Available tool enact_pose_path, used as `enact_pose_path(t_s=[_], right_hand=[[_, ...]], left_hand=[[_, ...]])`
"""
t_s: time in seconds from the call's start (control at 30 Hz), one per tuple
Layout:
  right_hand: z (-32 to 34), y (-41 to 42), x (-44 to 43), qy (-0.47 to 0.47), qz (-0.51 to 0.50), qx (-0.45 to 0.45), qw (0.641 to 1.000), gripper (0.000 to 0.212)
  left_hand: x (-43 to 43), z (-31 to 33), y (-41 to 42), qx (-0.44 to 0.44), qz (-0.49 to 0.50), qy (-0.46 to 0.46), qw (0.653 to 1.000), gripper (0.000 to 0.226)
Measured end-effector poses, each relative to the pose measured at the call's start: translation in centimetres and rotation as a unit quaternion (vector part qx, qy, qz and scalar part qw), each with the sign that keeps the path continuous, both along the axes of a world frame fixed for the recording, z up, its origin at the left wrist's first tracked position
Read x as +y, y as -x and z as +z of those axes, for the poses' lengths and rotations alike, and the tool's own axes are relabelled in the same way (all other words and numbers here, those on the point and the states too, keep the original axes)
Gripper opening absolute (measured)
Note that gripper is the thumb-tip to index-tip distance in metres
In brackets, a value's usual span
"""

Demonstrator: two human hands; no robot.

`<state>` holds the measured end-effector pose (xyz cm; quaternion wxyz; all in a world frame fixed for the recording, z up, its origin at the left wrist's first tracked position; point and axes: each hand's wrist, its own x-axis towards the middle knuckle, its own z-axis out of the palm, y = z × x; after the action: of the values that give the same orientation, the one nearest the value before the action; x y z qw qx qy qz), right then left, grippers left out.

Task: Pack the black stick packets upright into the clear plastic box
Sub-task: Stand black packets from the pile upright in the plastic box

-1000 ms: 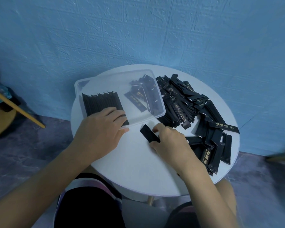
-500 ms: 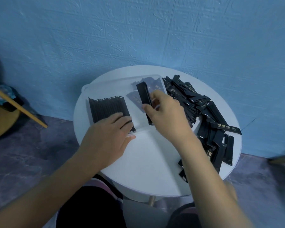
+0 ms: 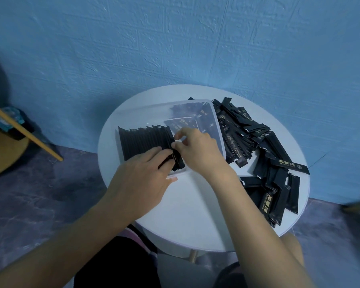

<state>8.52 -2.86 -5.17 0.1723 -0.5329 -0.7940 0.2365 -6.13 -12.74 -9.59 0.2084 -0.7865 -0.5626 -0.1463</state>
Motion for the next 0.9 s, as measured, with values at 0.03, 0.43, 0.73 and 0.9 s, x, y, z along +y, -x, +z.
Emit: enact_pose_path(t_s=[0.03,0.43,0.73,0.9], right_hand=[[0.02,0.05,-0.01,0.012,0.002,0.004,1.0,0.016],[-0.27,-0.29,0.05,0.066,0.006,0.042,0.997,0.029],[-0.51,-0.44,-0.14,0.075,0.007,0.042,0.996,0.033],[-0.37,-0.55,-0.12,0.078,0.002,0.039,0.996,0.038]], left_hand=[[-0.08,0.12,-0.06,0.0,0.006,0.001,1.0,0.037],[0.02,0.0,-0.17,0.01,-0.002,0.012,1.0,0.045],[0.05,0.29,-0.13,0.011,-0.001,0.032,0.999,0.051],[0.48,0.25,-0.05,0.019,-0.02,0.016,0.999,0.049]])
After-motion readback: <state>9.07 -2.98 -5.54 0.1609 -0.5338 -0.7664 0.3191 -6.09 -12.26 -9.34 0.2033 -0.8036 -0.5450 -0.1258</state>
